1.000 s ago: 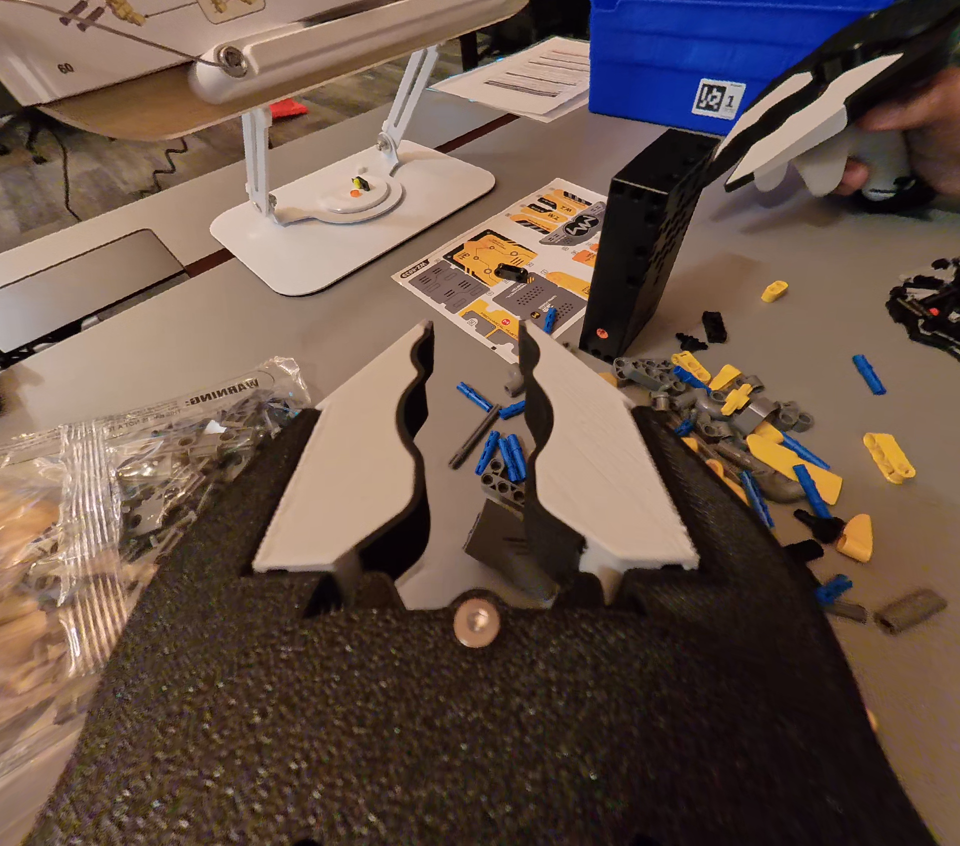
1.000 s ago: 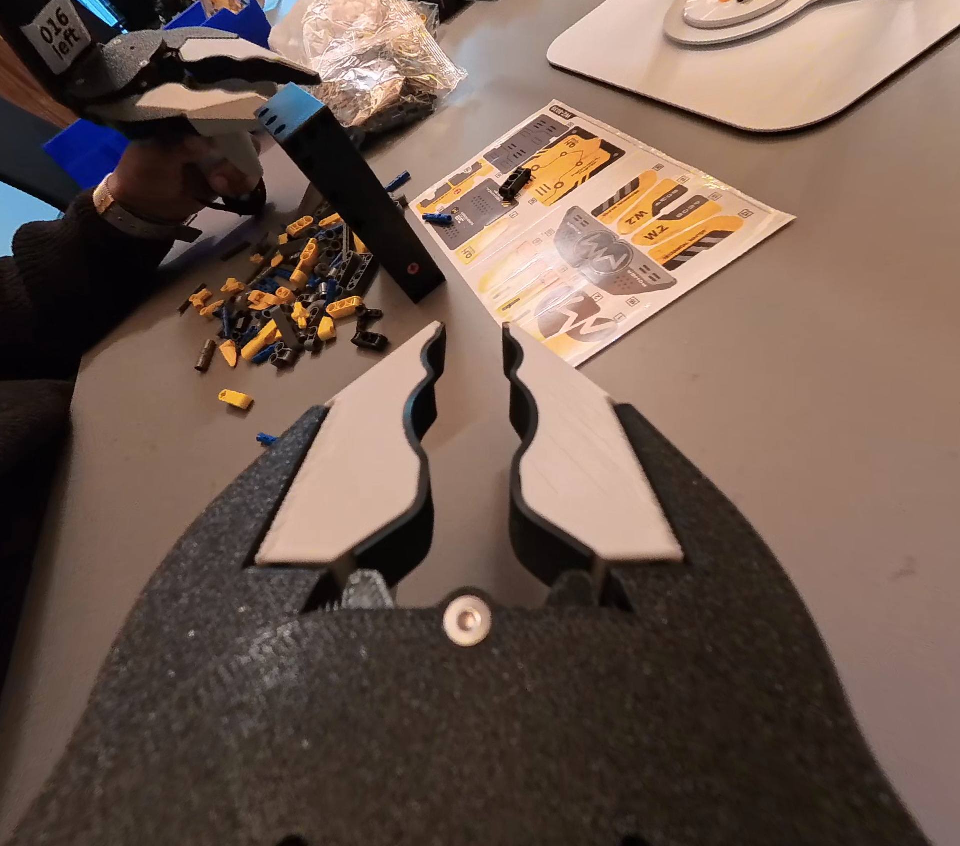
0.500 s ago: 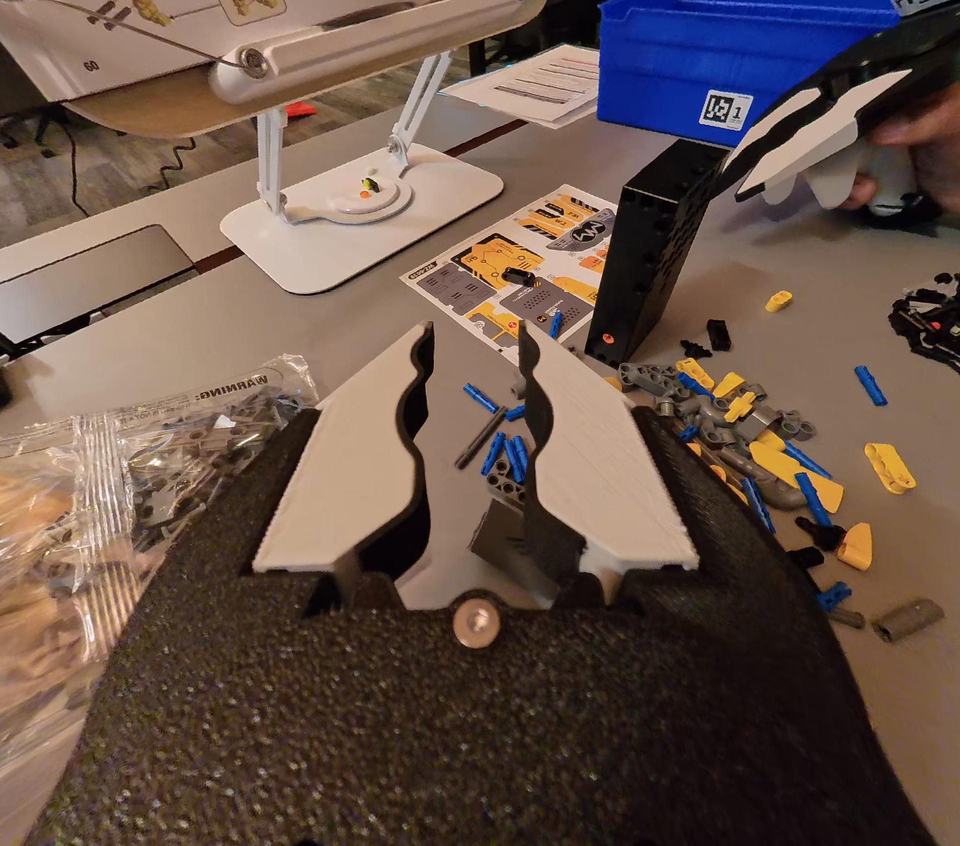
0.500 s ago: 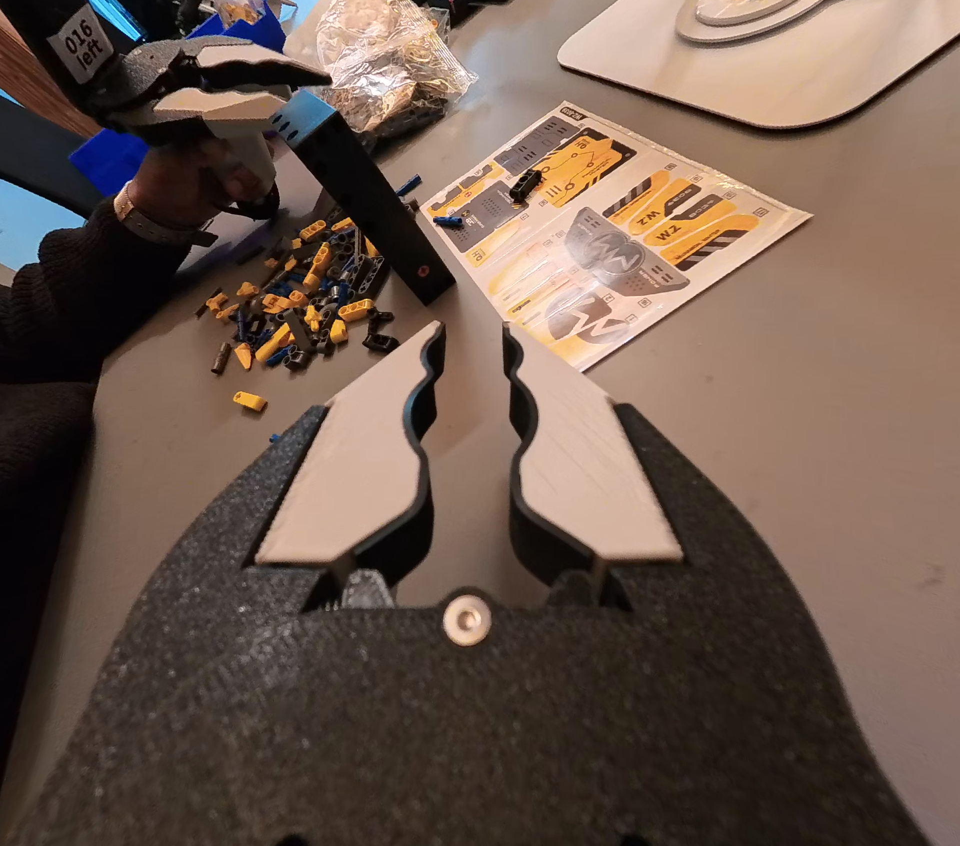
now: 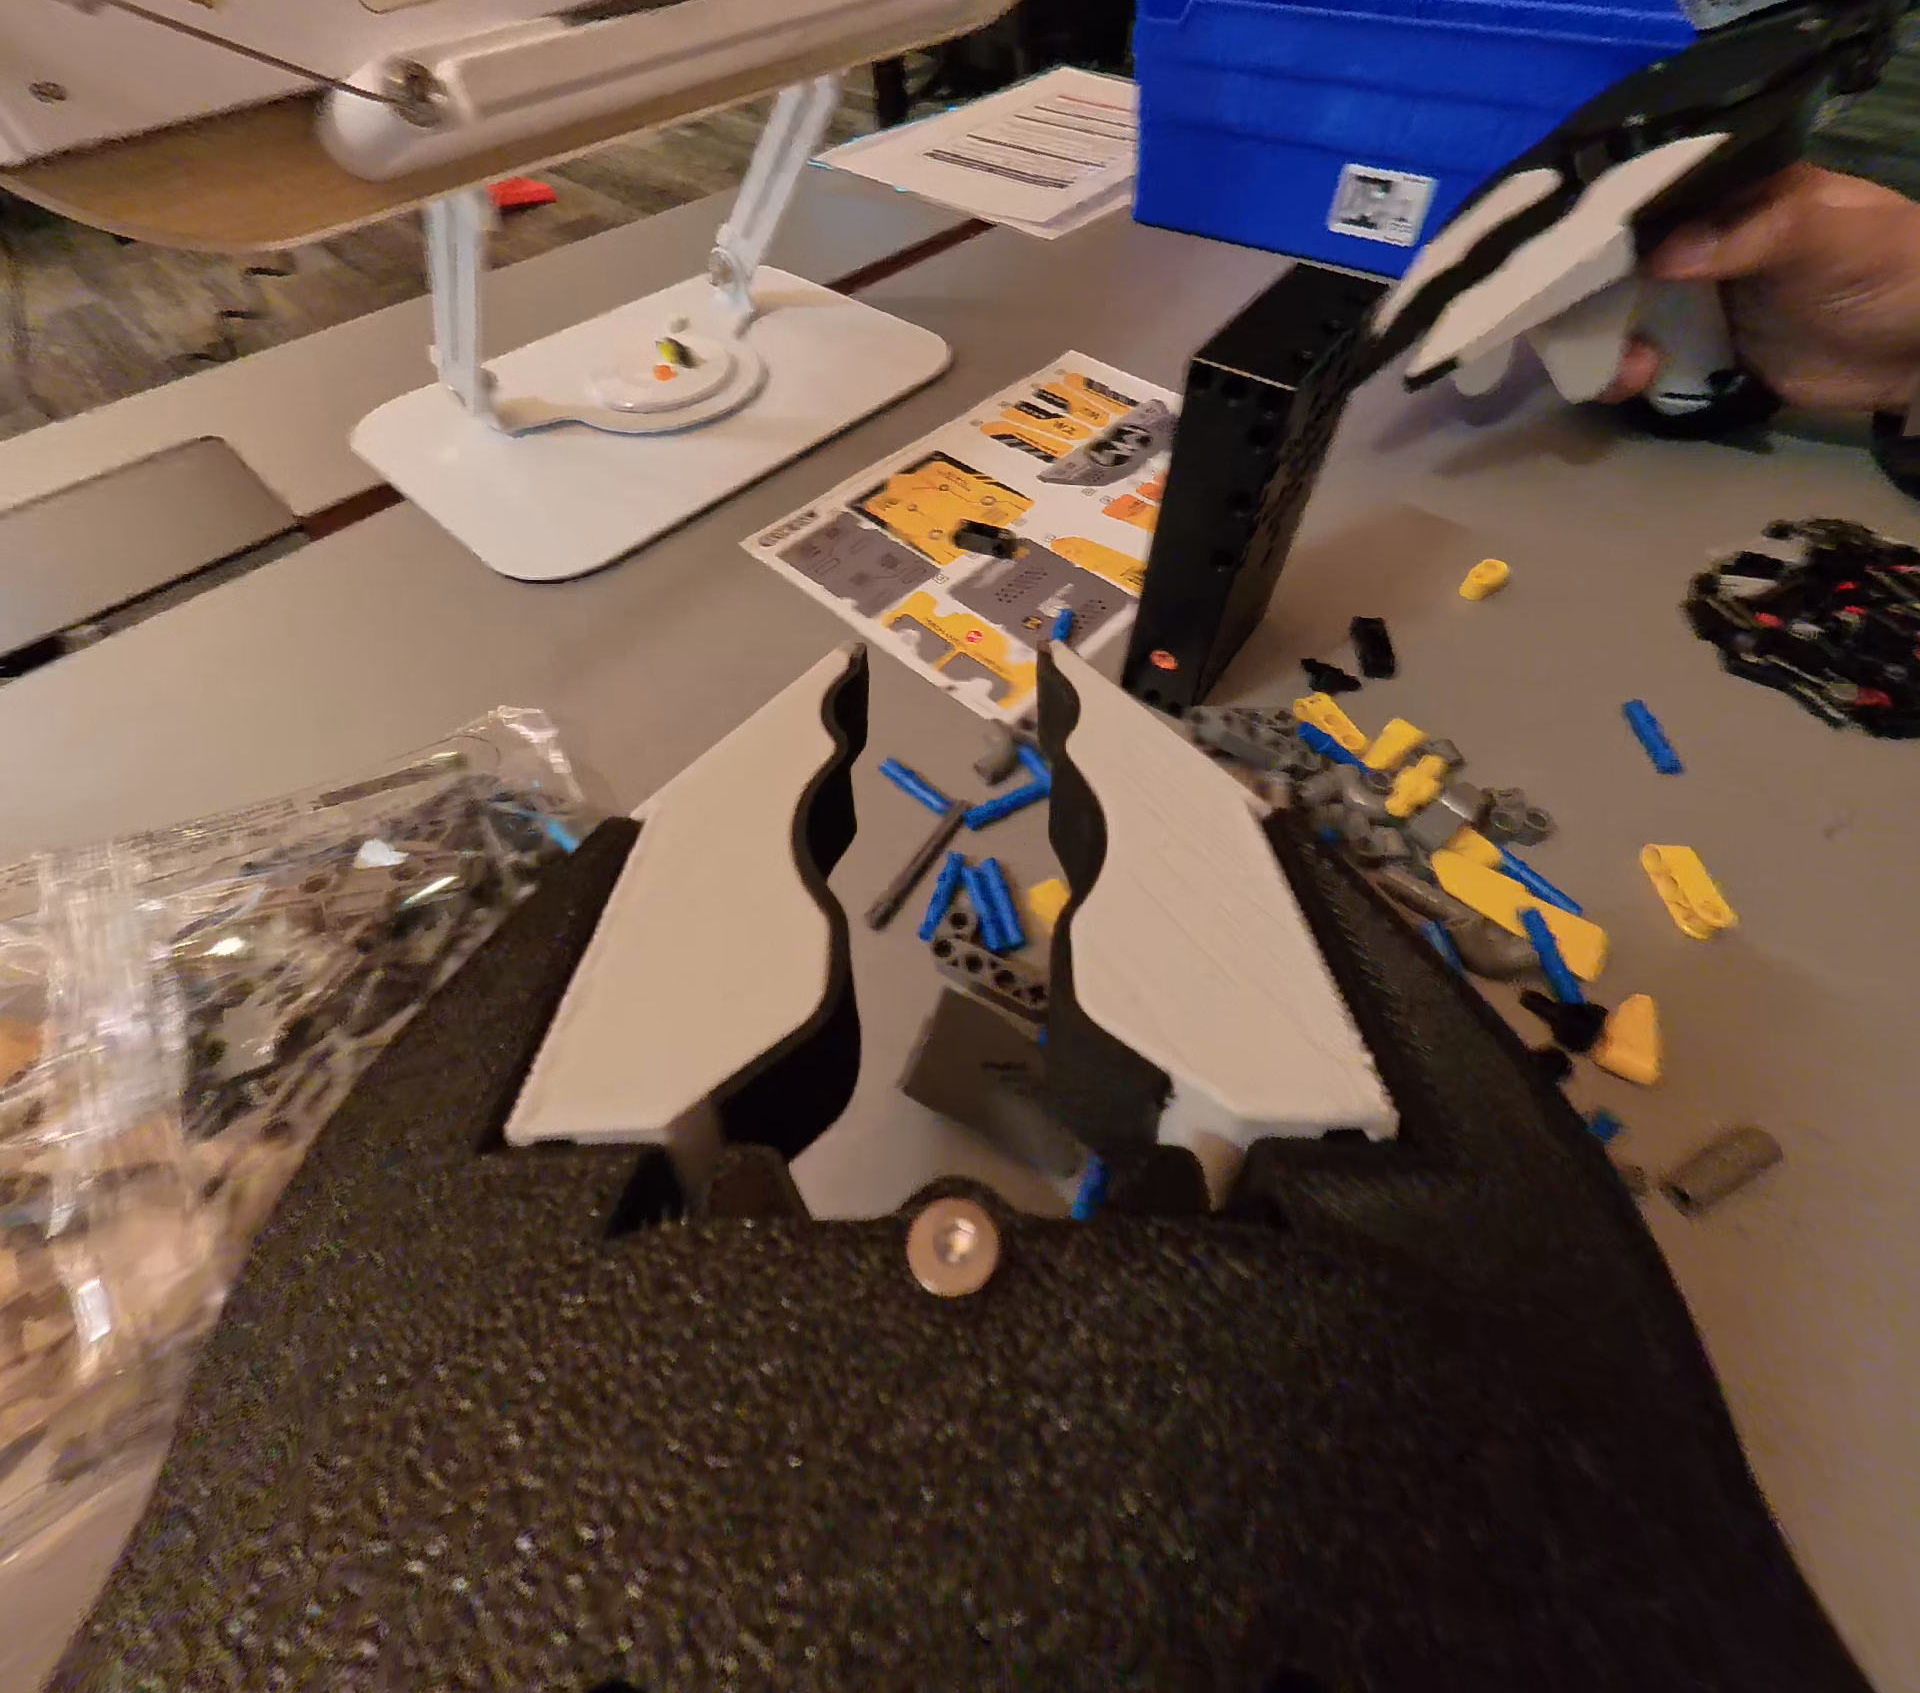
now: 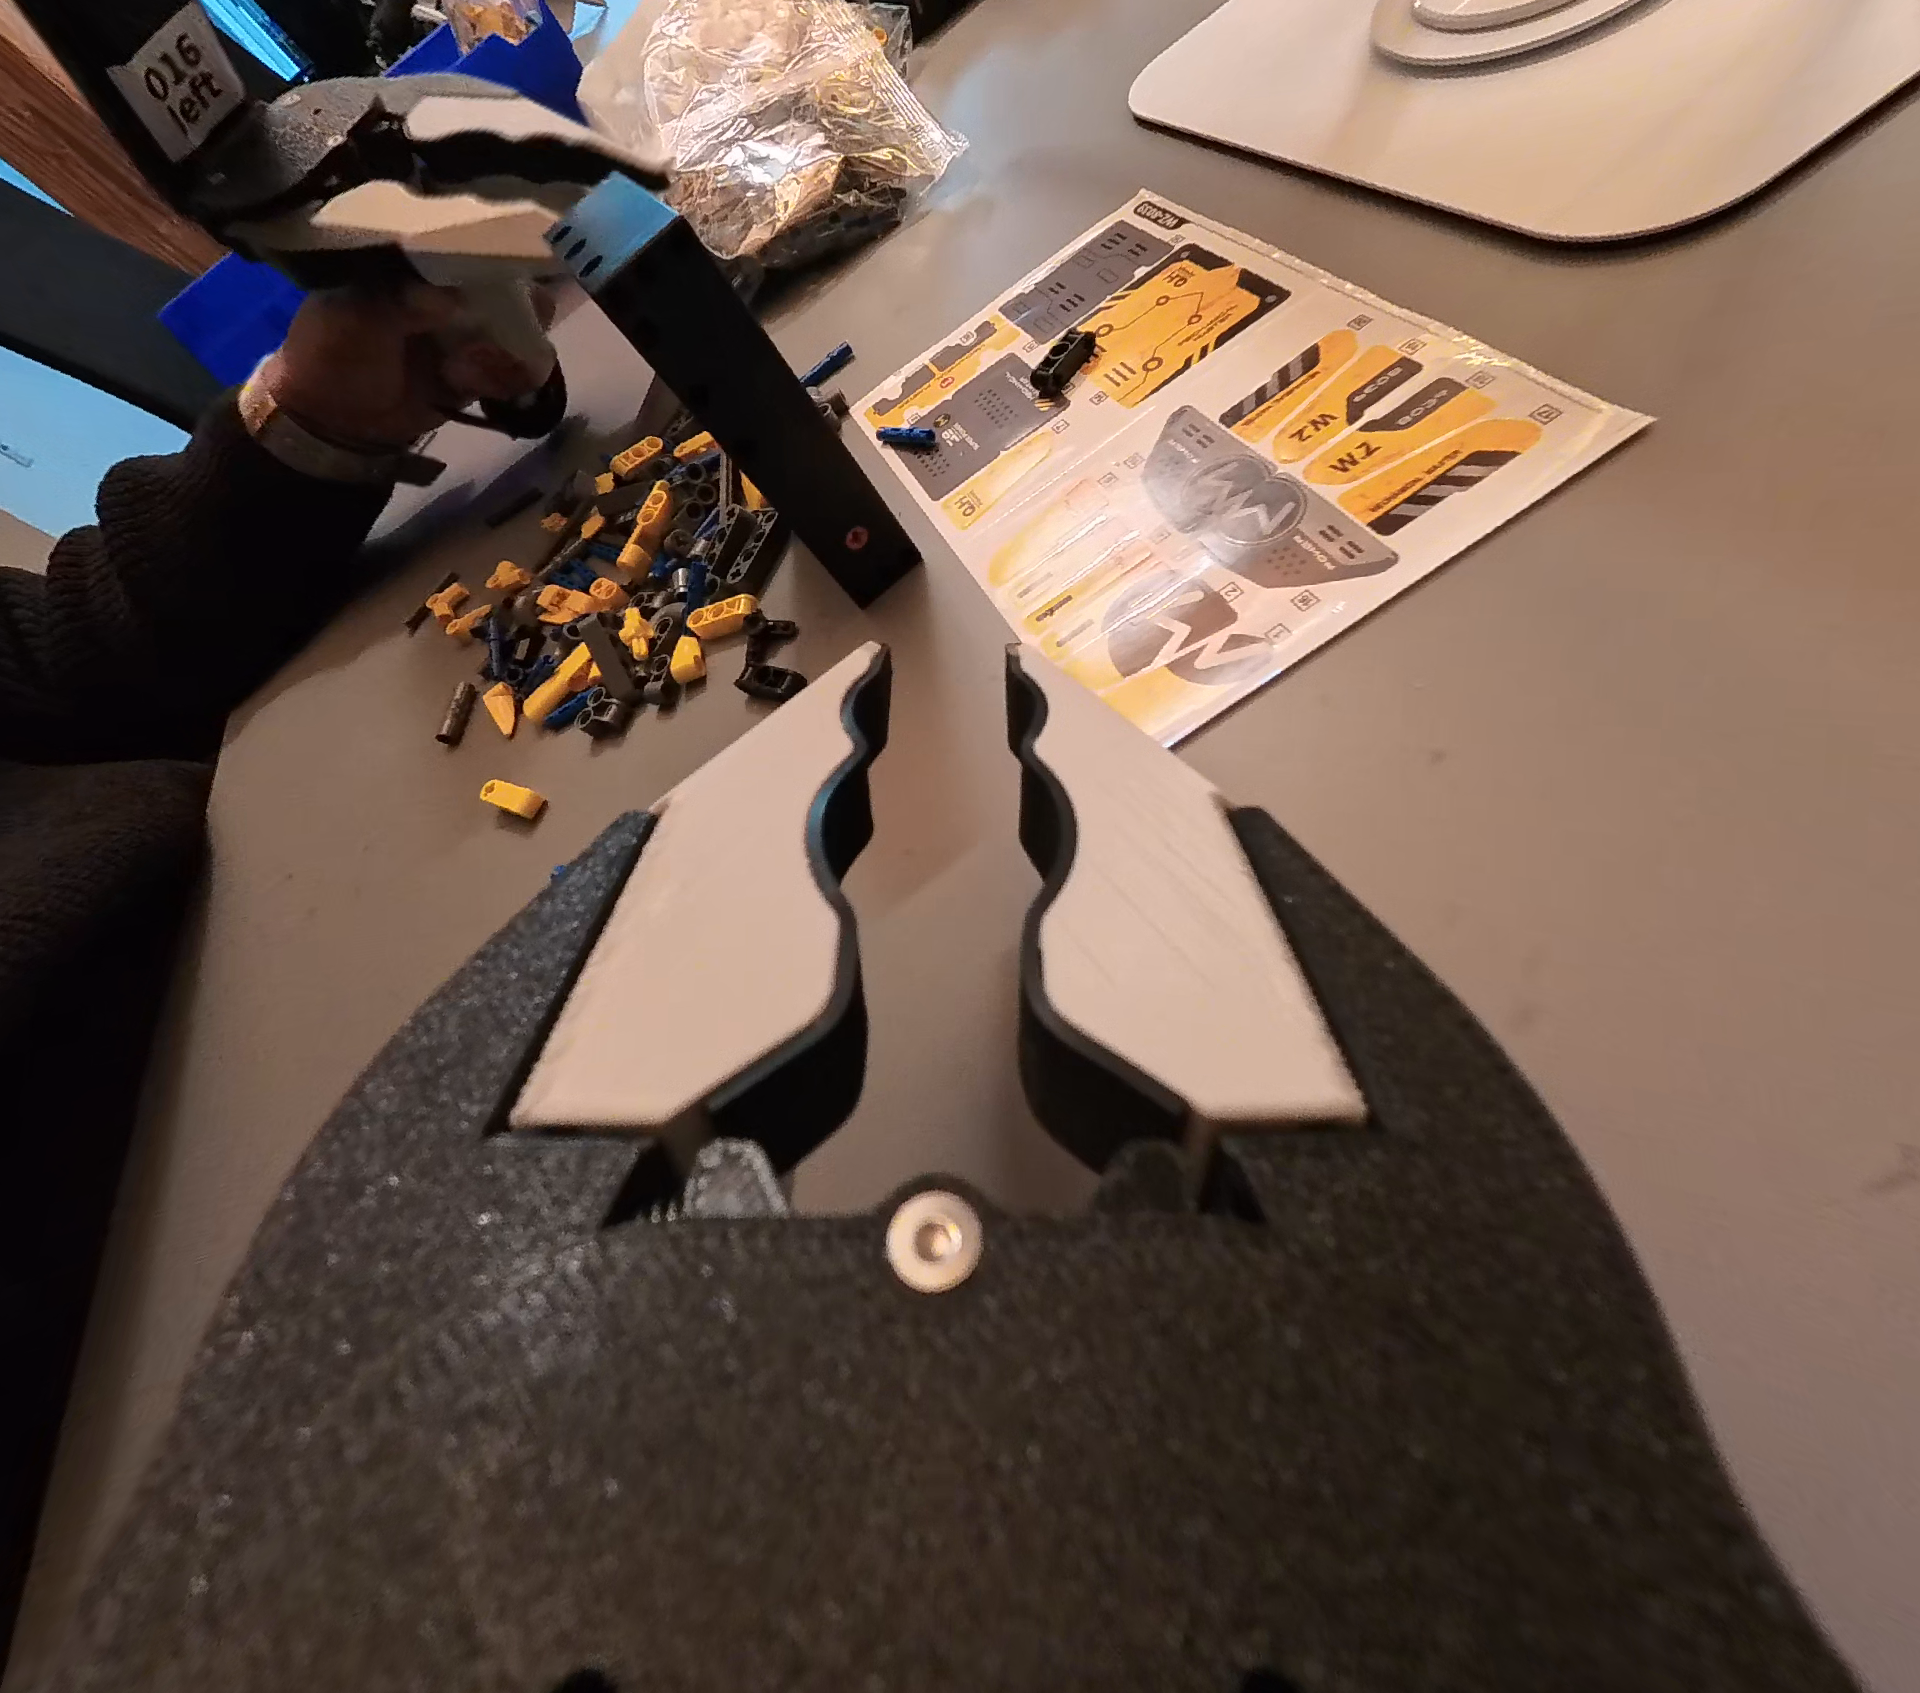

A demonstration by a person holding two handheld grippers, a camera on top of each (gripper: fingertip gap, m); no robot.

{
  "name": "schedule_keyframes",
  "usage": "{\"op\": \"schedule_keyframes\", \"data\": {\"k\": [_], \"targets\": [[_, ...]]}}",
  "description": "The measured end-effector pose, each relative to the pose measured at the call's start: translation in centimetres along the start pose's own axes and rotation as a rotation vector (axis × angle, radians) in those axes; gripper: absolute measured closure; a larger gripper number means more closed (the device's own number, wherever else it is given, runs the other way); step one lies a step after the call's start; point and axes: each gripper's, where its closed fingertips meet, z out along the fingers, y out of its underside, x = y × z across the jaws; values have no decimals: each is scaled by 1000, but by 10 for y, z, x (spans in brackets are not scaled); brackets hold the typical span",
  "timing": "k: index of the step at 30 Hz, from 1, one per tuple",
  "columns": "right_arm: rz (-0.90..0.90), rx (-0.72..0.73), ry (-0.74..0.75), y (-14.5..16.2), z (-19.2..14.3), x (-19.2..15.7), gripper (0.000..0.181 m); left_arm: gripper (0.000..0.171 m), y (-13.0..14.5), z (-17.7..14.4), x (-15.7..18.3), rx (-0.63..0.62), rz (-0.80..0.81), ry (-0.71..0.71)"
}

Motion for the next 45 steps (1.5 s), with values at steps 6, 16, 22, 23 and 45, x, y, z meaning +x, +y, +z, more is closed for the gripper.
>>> {"op": "schedule_keyframes", "data": {"k": [6, 16, 22, 23, 45], "targets": [[16, -19, -33, 3, 2, -3, 160, 140, 6, -3, 17, -54, 2, 122], [-6, 19, -13, -2, -1, -4, 160, 141, 40, -25, 34, -204, 37, 268], [-26, -5, 1, 1, 2, -4, 160, 140, 57, -19, 34, -287, 50, 243], [-27, -6, 2, 1, 2, -4, 160, 140, 57, -17, 32, -286, 45, 225], [-7, 6, -1, -1, 1, -2, 160, 159, 73, -1, 29, -405, 95, 132]]}}
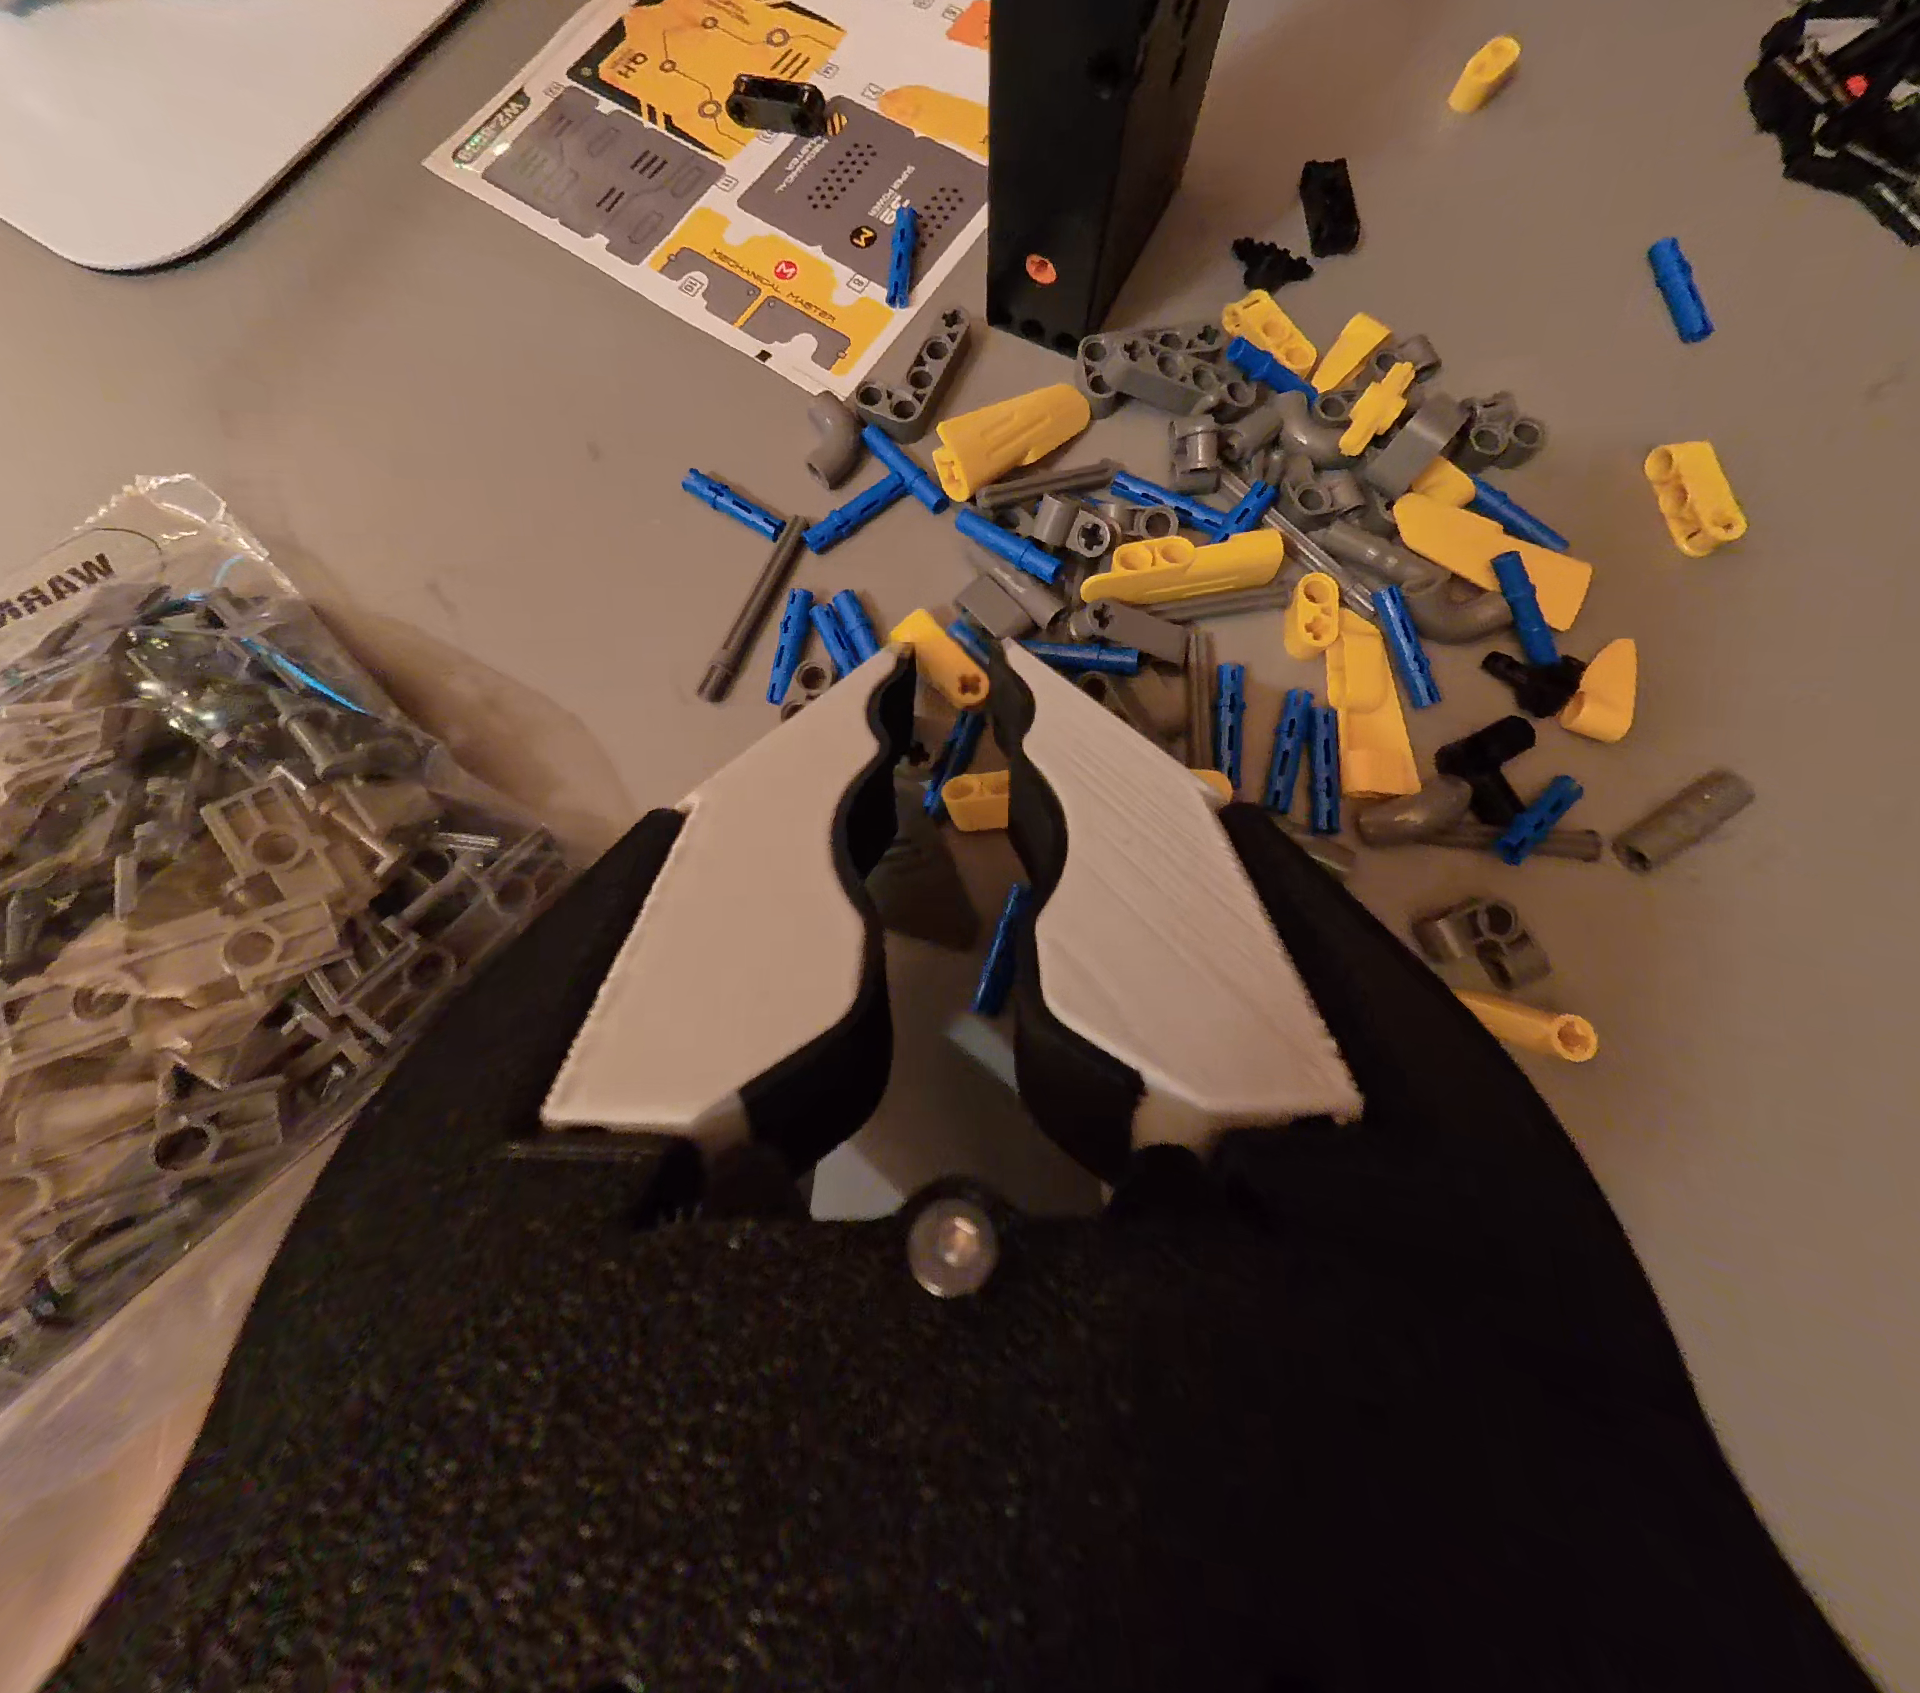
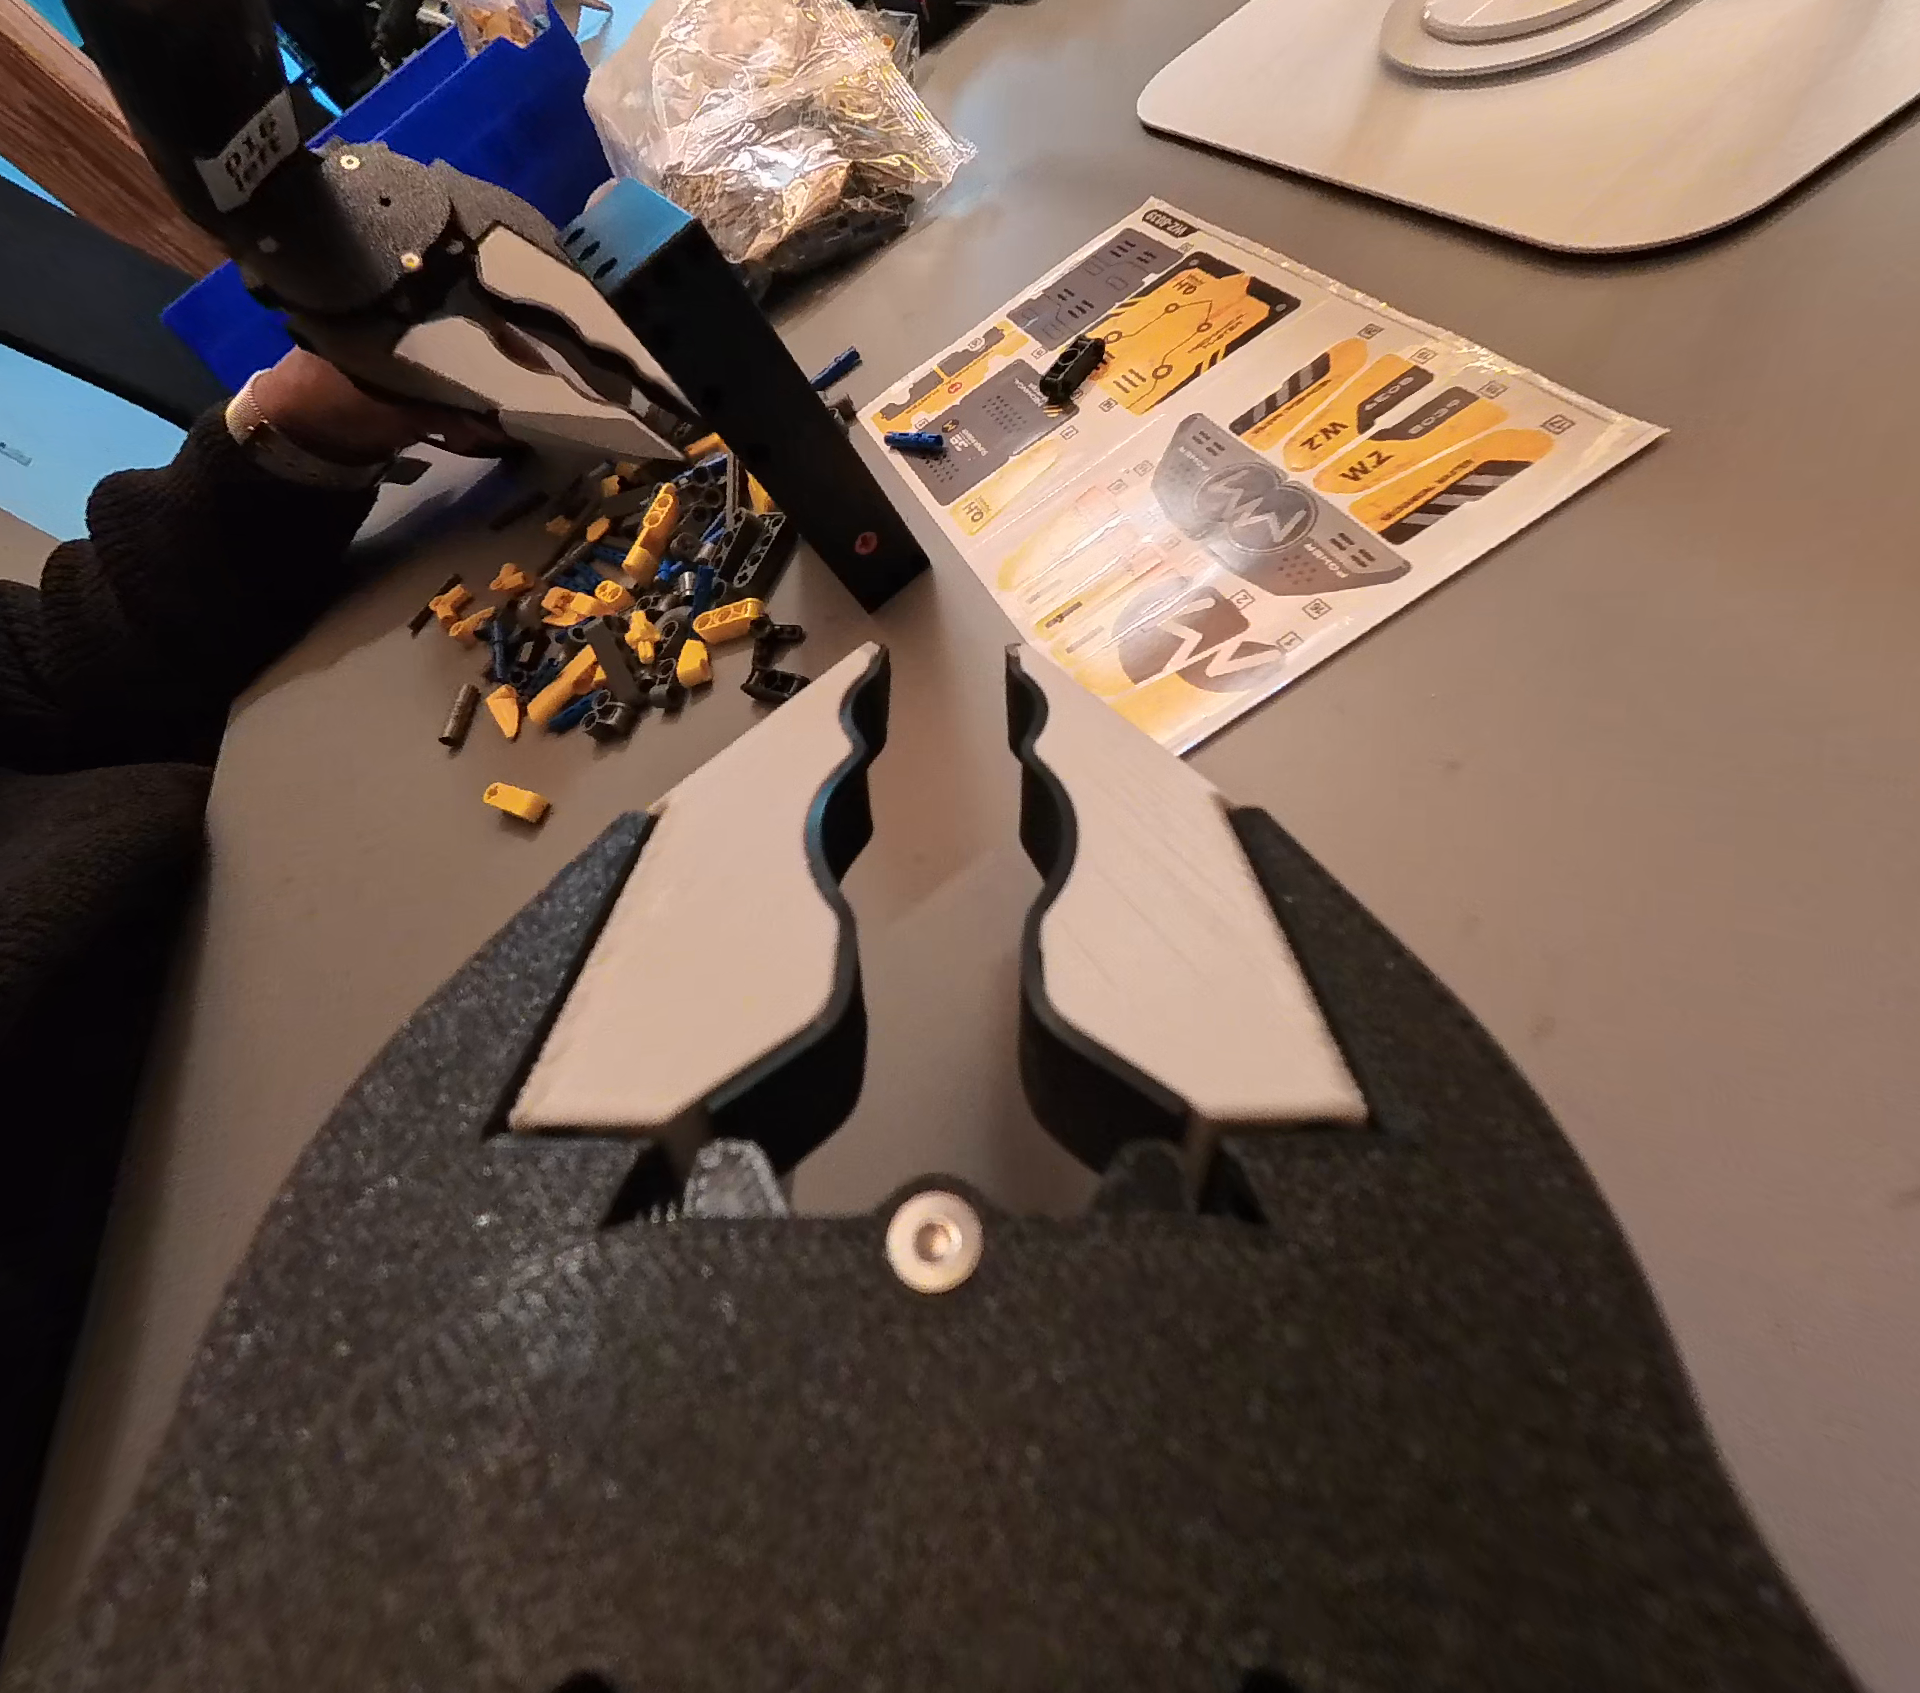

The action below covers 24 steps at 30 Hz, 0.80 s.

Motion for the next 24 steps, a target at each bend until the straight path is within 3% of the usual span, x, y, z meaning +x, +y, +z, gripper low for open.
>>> {"op": "schedule_keyframes", "data": {"k": [24], "targets": [[1, -5, -12, 1, 2, -3, 160, 161, -1, -5, -3, 24, -62, 13]]}}
